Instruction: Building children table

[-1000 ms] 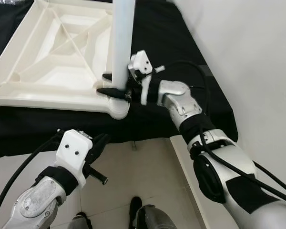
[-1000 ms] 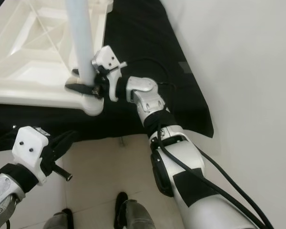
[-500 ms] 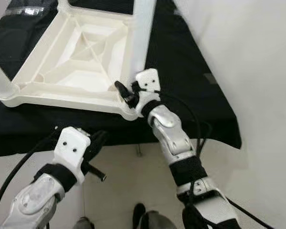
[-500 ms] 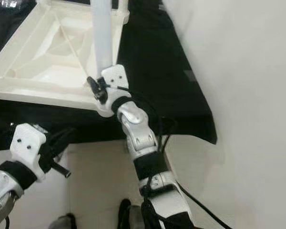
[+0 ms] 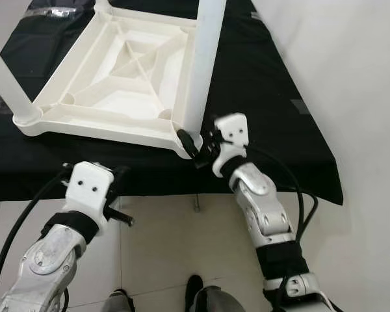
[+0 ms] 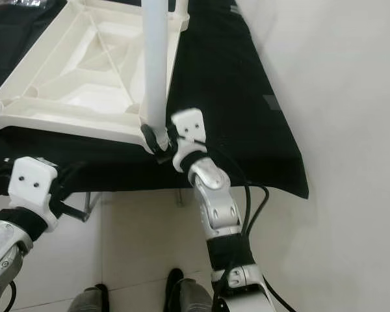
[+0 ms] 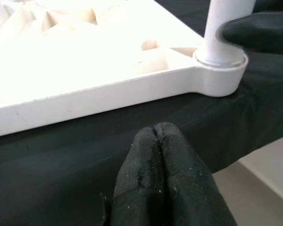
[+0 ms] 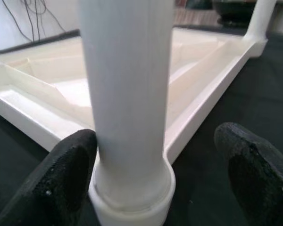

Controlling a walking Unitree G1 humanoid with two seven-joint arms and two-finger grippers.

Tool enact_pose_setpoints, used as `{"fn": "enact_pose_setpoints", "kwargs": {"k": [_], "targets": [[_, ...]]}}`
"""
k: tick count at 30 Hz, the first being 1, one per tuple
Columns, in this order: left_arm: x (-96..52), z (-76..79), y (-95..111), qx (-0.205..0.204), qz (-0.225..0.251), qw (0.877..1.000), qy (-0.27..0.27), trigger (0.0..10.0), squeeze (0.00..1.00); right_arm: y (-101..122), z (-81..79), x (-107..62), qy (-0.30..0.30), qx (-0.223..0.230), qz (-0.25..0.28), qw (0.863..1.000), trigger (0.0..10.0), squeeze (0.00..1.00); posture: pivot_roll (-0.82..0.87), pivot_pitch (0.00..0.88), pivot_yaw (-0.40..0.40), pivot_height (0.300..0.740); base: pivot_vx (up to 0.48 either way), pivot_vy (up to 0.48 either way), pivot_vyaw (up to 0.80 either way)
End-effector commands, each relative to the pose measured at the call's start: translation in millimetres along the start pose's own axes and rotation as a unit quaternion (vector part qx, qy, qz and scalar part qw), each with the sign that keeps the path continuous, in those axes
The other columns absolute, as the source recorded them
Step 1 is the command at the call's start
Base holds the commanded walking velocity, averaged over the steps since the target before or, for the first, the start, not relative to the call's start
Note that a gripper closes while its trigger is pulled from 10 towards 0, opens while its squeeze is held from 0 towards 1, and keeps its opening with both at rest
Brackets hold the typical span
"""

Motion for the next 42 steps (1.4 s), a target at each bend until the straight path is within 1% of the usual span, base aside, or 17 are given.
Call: {"fn": "enact_pose_setpoints", "kwargs": {"k": [1, 2, 5, 9, 10, 12, 13, 14, 15, 16, 17, 18, 20, 21, 35, 37, 42], "targets": [[0.0, -3.2, -8.0, 0.001, -0.011, 1.000, 0.012, 10.0, 0.00, -0.3, 8.6, -11.4, -0.011, 0.000, 0.002, 1.000, 10.0, 1.00, 0.05, 0.264, -0.098, 0.740, 0.000, 0.000, 0.00], [4.7, -5.6, -13.3, 0.007, -0.016, 1.000, 0.020, 10.0, 0.00, -4.2, 9.5, -28.3, -0.012, -0.012, 0.017, 1.000, 10.0, 1.00, 0.04, 0.260, -0.084, 0.740, 0.000, 0.000, 0.00], [6.0, -6.6, -14.7, 0.010, -0.017, 1.000, 0.023, 10.0, 0.00, -7.0, 9.3, -34.1, -0.012, -0.014, 0.017, 1.000, 10.0, 1.00, 0.04, 0.260, -0.084, 0.740, 0.000, 0.000, 0.00], [10.7, -14.3, -20.9, 0.010, -0.018, 0.999, 0.044, 10.0, 0.00, -23.9, 14.5, -61.1, -0.046, -0.018, -0.011, 0.999, 10.0, 1.00, 0.01, 0.252, -0.061, 0.740, 0.000, 0.000, 0.00], [13.1, -15.9, -24.9, 0.008, -0.018, 0.999, 0.050, 10.0, 0.00, -30.6, 17.2, -75.1, -0.067, -0.021, -0.037, 0.997, 10.0, 1.00, 0.01, 0.247, -0.051, 0.740, 0.000, 0.000, 0.00], [13.8, -16.1, -26.4, 0.007, -0.019, 0.998, 0.051, 10.0, 0.00, -32.6, 17.9, -78.2, -0.074, -0.022, -0.045, 0.996, 10.0, 1.00, 0.01, 0.245, -0.048, 0.740, 0.000, 0.000, 0.00], [13.5, -14.7, -34.2, 0.019, -0.024, 0.998, 0.058, 10.0, 0.00, -40.9, 21.6, -86.9, -0.097, -0.022, -0.070, 0.993, 10.0, 0.85, 0.01, 0.241, -0.042, 0.740, 0.000, 0.000, 0.00], [13.2, -14.4, -37.1, 0.022, -0.026, 0.998, 0.060, 10.0, 0.00, -43.6, 22.5, -89.6, -0.103, -0.021, -0.079, 0.991, 10.0, 0.58, 0.01, 0.240, -0.041, 0.740, 0.000, 0.000, 0.00], [13.2, -14.4, -37.1, 0.022, -0.026, 0.998, 0.060, 10.0, 0.00, -43.6, 22.5, -89.6, -0.103, -0.021, -0.079, 0.991, 10.0, 0.58, 0.01, 0.240, -0.041, 0.740, 0.000, 0.000, 0.00], [10.9, -13.7, -46.1, -0.006, -0.037, 0.997, 0.068, 10.0, 0.00, -49.7, 23.9, -93.7, -0.111, -0.018, -0.095, 0.989, 10.0, 0.16, 0.02, 0.235, -0.039, 0.740, 0.000, 0.000, 0.00], [10.9, -13.7, -46.1, -0.006, -0.037, 0.997, 0.068, 10.0, 0.00, -49.7, 23.9, -93.7, -0.111, -0.018, -0.095, 0.989, 10.0, 0.16, 0.02, 0.235, -0.039, 0.740, 0.000, 0.000, 0.00], [6.4, -12.7, -59.5, -0.056, -0.052, 0.993, 0.087, 10.0, 0.00, -57.0, 24.1, -99.4, -0.115, -0.011, -0.113, 0.987, 10.0, 0.00, 0.02, 0.230, -0.035, 0.740, 0.000, 0.000, 0.00], [-2.2, -5.7, -78.2, -0.121, -0.072, 0.984, 0.109, 10.0, 0.00, -66.5, 22.9, -108.9, -0.119, -0.003, -0.134, 0.984, 10.0, 0.00, 0.02, 0.231, -0.035, 0.740, 0.000, 0.000, 0.00], [-5.0, -1.8, -82.7, -0.128, -0.078, 0.983, 0.110, 10.0, 0.00, -68.0, 23.0, -110.3, -0.122, 0.001, -0.137, 0.983, 10.0, 0.00, 0.02, 0.225, -0.036, 0.740, 0.000, 0.000, 0.00], [0.2, 2.9, -90.8, -0.098, -0.089, 0.988, 0.080, 10.0, 0.00, -73.9, 23.5, -111.3, -0.142, 0.034, -0.151, 0.978, 10.0, 0.00, 0.02, 0.207, -0.023, 0.740, 0.000, 0.377, 0.00], [4.5, 2.7, -88.1, -0.143, -0.079, 0.983, 0.087, 10.0, 0.00, -73.8, 23.8, -112.7, -0.141, 0.035, -0.153, 0.978, 10.0, 0.00, 0.01, 0.208, -0.028, 0.740, 0.000, 0.480, 0.00], [7.5, 3.6, -85.4, -0.177, -0.070, 0.978, 0.090, 10.0, 0.00, -73.6, 23.9, -113.6, -0.138, 0.035, -0.155, 0.978, 10.0, 0.00, 0.01, 0.205, -0.031, 0.740, 0.000, 0.480, 0.00]]}}
Point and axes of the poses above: a point about 5 cm out from each wrist's last joint towards the gripper, its own x axis pointing out of the wrist towards the gripper, its own y axis along the axis of the wrist's last joint, z = x × y, the point moved 3 cm from there along x, pointing out of the wrist towards the gripper, and after that the axes turned 12 degrees about -x, right-handed, at the moved point
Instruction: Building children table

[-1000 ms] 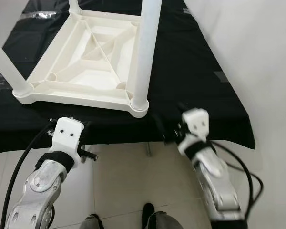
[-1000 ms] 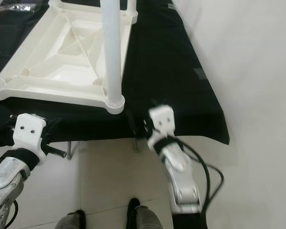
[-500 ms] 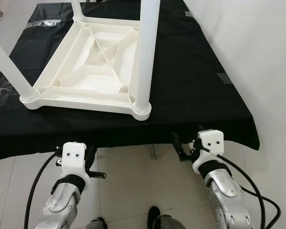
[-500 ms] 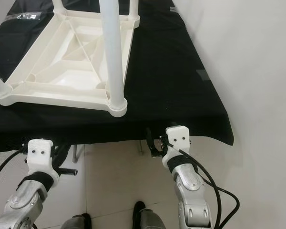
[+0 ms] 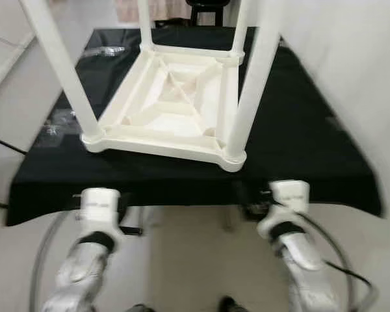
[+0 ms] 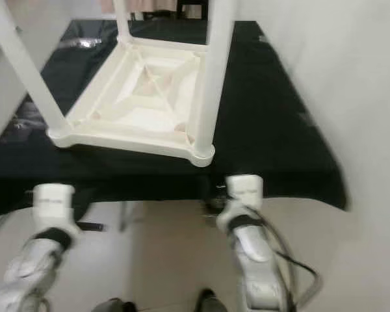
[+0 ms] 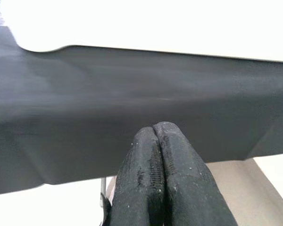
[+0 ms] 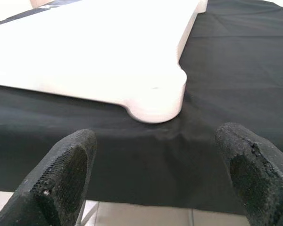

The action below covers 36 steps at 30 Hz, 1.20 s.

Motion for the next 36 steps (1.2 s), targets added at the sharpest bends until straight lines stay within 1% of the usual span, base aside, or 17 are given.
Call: {"fn": "enact_pose_setpoints", "kwargs": {"k": [1, 3, 6, 8, 10, 14, 16, 17, 18, 21, 22, 23, 24, 29, 30, 34, 36], "targets": [[0.6, 2.2, -7.3, -0.015, -0.015, 1.000, -0.004, 10.0, 0.00, -6.4, 5.7, -4.2, -0.006, -0.001, -0.015, 1.000, 10.0, 0.00, 0.01, 0.205, -0.030, 0.740, 0.000, 0.480, 0.00], [1.9, 2.1, -6.3, -0.013, -0.012, 1.000, -0.005, 10.0, 0.00, -5.6, 6.0, -3.0, -0.006, 0.000, -0.015, 1.000, 10.0, 0.00, 0.01, 0.201, -0.032, 0.740, 0.000, 0.384, 0.00], [8.2, 4.6, -0.8, 0.002, -0.002, 1.000, -0.024, 10.0, 0.00, 1.0, 8.2, 5.5, -0.011, 0.010, -0.006, 1.000, 10.0, 0.00, 0.02, 0.191, -0.045, 0.740, 0.000, 0.000, 0.00], [9.0, 4.8, 0.6, 0.005, 0.001, 1.000, -0.026, 10.0, 0.00, 2.3, 8.1, 7.0, -0.011, 0.010, -0.004, 1.000, 10.0, 0.00, 0.02, 0.191, -0.045, 0.740, 0.000, 0.000, 0.00], [11.3, 2.6, 4.5, 0.005, 0.008, 0.999, -0.031, 10.0, 0.00, 7.2, 7.2, 14.4, -0.011, 0.009, 0.004, 1.000, 10.0, 0.00, 0.02, 0.173, -0.058, 0.740, 0.000, 0.000, 0.00], [13.6, -2.0, 6.0, 0.008, 0.009, 0.999, -0.029, 10.0, 0.00, 12.3, 7.2, 21.6, -0.014, 0.013, 0.012, 1.000, 10.0, 0.00, 0.03, 0.167, -0.060, 0.740, 0.000, 0.000, 0.00], [14.8, -5.6, 10.3, 0.022, 0.017, 0.999, -0.024, 10.0, 0.00, 17.0, 5.7, 25.0, -0.015, 0.009, 0.020, 1.000, 10.0, 0.00, 0.03, 0.153, -0.056, 0.740, 0.000, 0.000, 0.00], [14.8, -5.6, 10.3, 0.022, 0.017, 0.999, -0.024, 10.0, 0.00, 17.0, 5.7, 25.0, -0.015, 0.009, 0.020, 1.000, 10.0, 0.00, 0.03, 0.153, -0.056, 0.740, 0.000, 0.000, 0.00], [14.8, -7.5, 9.2, 0.036, 0.016, 0.999, -0.022, 10.0, 0.00, 17.9, 2.3, 26.5, -0.009, 0.006, 0.023, 1.000, 10.0, 0.00, 0.03, 0.153, -0.051, 0.740, 0.000, 0.000, 0.00], [14.1, -6.4, 9.6, 0.046, 0.017, 0.999, -0.024, 10.0, 0.00, 18.2, 0.6, 26.3, -0.005, -0.002, 0.024, 1.000, 10.0, 0.00, 0.02, 0.149, -0.047, 0.740, 0.000, 0.000, 0.00], [12.8, -4.2, 5.1, 0.048, 0.012, 0.998, -0.030, 10.0, 0.00, 15.0, -6.0, 24.8, 0.019, -0.003, 0.022, 1.000, 10.0, 0.00, 0.01, 0.167, -0.045, 0.740, 0.000, 0.000, 0.00], [12.8, -4.2, 5.1, 0.048, 0.012, 0.998, -0.030, 10.0, 0.00, 15.0, -6.0, 24.8, 0.019, -0.003, 0.022, 1.000, 10.0, 0.00, 0.01, 0.167, -0.045, 0.740, 0.000, 0.000, 0.00], [13.4, -2.6, 4.3, 0.052, 0.010, 0.998, -0.034, 10.0, 0.00, 17.3, -10.2, 24.8, 0.041, -0.006, 0.029, 0.999, 10.0, 0.00, 0.00, 0.166, -0.041, 0.740, 0.000, 0.000, 0.00], [15.4, 0.3, 2.5, 0.060, 0.006, 0.997, -0.040, 10.0, 0.00, 22.4, -15.0, 27.7, 0.075, -0.016, 0.045, 0.996, 10.0, 0.00, 0.00, 0.180, -0.026, 0.740, 0.000, 0.000, 0.00], [16.3, 0.1, 3.5, 0.063, 0.007, 0.997, -0.039, 10.0, 0.00, 23.9, -16.1, 29.9, 0.080, -0.017, 0.047, 0.996, 10.0, 0.00, 0.00, 0.187, -0.012, 0.740, 0.000, 0.000, 0.00], [18.9, -0.8, 7.7, 0.068, 0.015, 0.997, -0.035, 10.0, 0.00, 29.0, -20.1, 34.5, 0.091, -0.017, 0.055, 0.994, 10.0, 0.00, 0.00, 0.199, -0.015, 0.740, 0.000, 0.000, 0.00], [22.9, -0.6, 15.6, 0.070, 0.033, 0.997, -0.028, 10.0, 0.00, 35.8, -28.3, 41.9, 0.107, -0.012, 0.062, 0.992, 10.0, 0.00, 0.01, 0.209, -0.027, 0.740, 0.000, 0.000, 0.40]]}}
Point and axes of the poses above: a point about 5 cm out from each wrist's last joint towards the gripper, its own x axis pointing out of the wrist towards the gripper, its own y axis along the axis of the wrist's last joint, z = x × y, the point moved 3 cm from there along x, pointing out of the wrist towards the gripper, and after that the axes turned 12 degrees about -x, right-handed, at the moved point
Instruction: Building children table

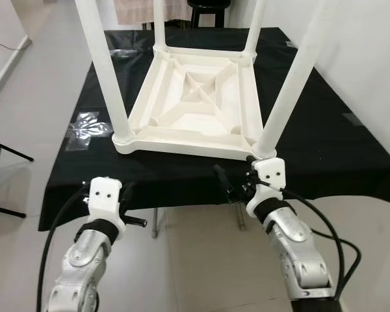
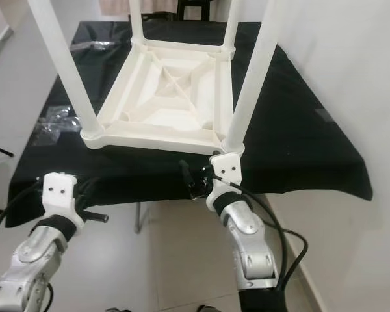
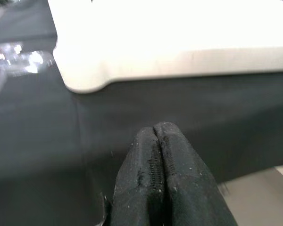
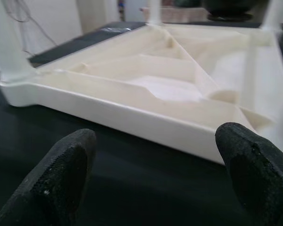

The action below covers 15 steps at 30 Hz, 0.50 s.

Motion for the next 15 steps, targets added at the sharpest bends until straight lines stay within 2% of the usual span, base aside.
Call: {"fn": "enact_pose_setpoints", "kwargs": {"k": [1, 6, 7, 10, 13, 15], "targets": [[1.7, -5.4, 3.2, 0.010, 0.010, 1.000, 0.013, 10.0, 0.00, 2.0, -7.9, 8.4, 0.015, 0.014, 0.003, 1.000, 10.0, 0.00, 0.01, 0.210, -0.029, 0.740, 0.000, 0.000, 0.80], [1.1, -2.7, 5.1, 0.003, 0.012, 1.000, 0.001, 10.0, 0.00, 3.1, -5.7, 16.8, 0.013, 0.026, 0.008, 1.000, 10.0, 0.00, 0.04, 0.215, -0.039, 0.740, 0.000, 0.000, 0.65], [0.2, -0.2, 7.3, -0.001, 0.012, 1.000, -0.013, 10.0, 0.00, 3.5, 2.8, 20.7, -0.009, 0.013, 0.007, 1.000, 10.0, 0.00, 0.04, 0.214, -0.040, 0.740, 0.000, 0.000, 0.00], [0.0, 2.0, 9.8, 0.000, 0.014, 1.000, -0.024, 10.0, 0.00, 1.5, 11.3, 23.0, -0.029, 0.005, -0.001, 1.000, 10.0, 0.00, 0.04, 0.211, -0.042, 0.740, 0.000, 0.000, 0.00], [1.1, 4.4, 13.2, 0.001, 0.019, 0.999, -0.032, 10.0, 0.00, 1.7, 16.0, 22.8, -0.026, 0.013, 0.002, 1.000, 10.0, 0.00, 0.04, 0.211, -0.043, 0.740, 0.274, 0.000, 0.00], [2.5, 5.9, 15.6, -0.002, 0.023, 0.999, -0.035, 10.0, 0.00, 3.4, 18.7, 23.3, -0.029, 0.015, 0.009, 0.999, 10.0, 0.00, 0.04, 0.207, -0.043, 0.740, 0.307, 0.000, 0.80]]}}
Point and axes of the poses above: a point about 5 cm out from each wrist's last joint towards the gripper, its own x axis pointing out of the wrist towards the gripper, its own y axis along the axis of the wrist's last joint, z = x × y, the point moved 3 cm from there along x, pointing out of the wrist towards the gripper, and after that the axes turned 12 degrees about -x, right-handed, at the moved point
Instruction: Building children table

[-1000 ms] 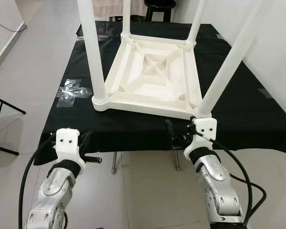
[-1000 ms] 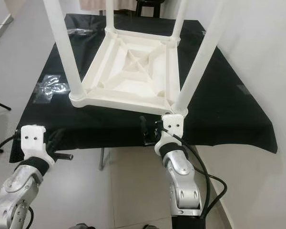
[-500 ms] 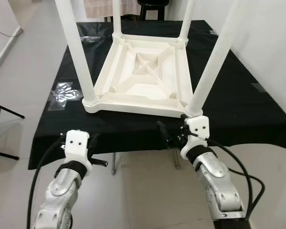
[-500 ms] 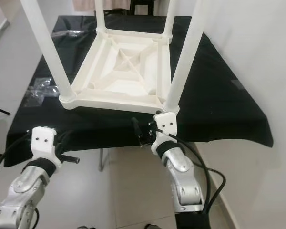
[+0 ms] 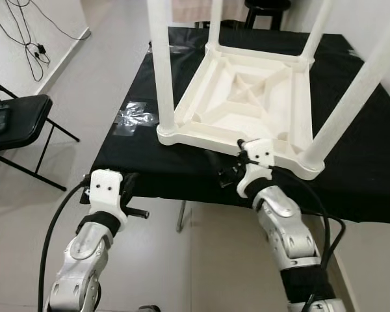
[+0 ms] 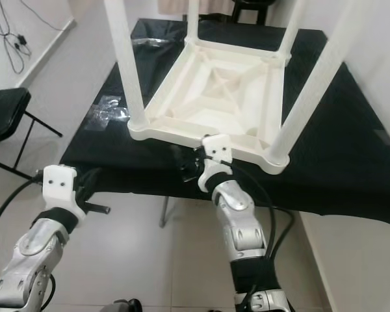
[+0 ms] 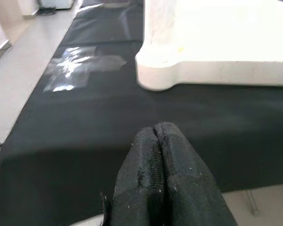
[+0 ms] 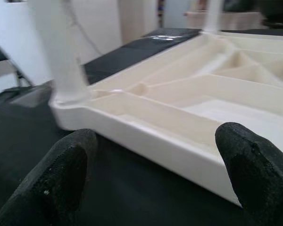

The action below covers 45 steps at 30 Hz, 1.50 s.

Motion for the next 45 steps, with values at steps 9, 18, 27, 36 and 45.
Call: {"fn": "enact_pose_setpoints", "kwargs": {"k": [9, 18, 27, 36, 45], "targets": [[1.1, 8.8, 2.6, 0.000, -0.001, 1.000, -0.028, 10.0, 0.00, 9.6, -10.7, 2.3, 0.080, -0.004, 0.036, 0.996, 10.0, 0.00, 0.03, 0.205, -0.044, 0.740, 0.307, 0.000, 0.27], [-0.5, 18.4, -5.1, 0.005, -0.017, 0.999, -0.052, 10.0, 0.00, 17.5, -19.6, 0.8, 0.203, -0.060, 0.037, 0.977, 10.0, 0.00, 0.03, 0.206, -0.051, 0.740, 0.273, 0.000, 0.00], [-8.0, 29.8, -20.9, 0.031, -0.058, 0.993, -0.093, 10.0, 0.00, 21.0, -27.1, -5.3, 0.354, -0.129, 0.000, 0.926, 10.0, 0.00, 0.04, 0.206, -0.058, 0.740, 0.000, 0.000, 0.00], [-12.1, 34.8, -26.9, 0.040, -0.070, 0.991, -0.108, 10.0, 0.00, 12.8, -24.2, 0.8, 0.391, -0.164, -0.081, 0.902, 10.0, 0.00, 0.05, 0.204, -0.065, 0.740, 0.000, 0.000, 0.00], [-14.2, 38.0, -28.5, 0.042, -0.073, 0.990, -0.112, 10.0, 0.00, -6.2, -16.8, 9.0, 0.363, -0.172, -0.167, 0.901, 10.0, 0.00, 0.05, 0.207, -0.073, 0.740, 0.000, 0.000, 0.00]]}}
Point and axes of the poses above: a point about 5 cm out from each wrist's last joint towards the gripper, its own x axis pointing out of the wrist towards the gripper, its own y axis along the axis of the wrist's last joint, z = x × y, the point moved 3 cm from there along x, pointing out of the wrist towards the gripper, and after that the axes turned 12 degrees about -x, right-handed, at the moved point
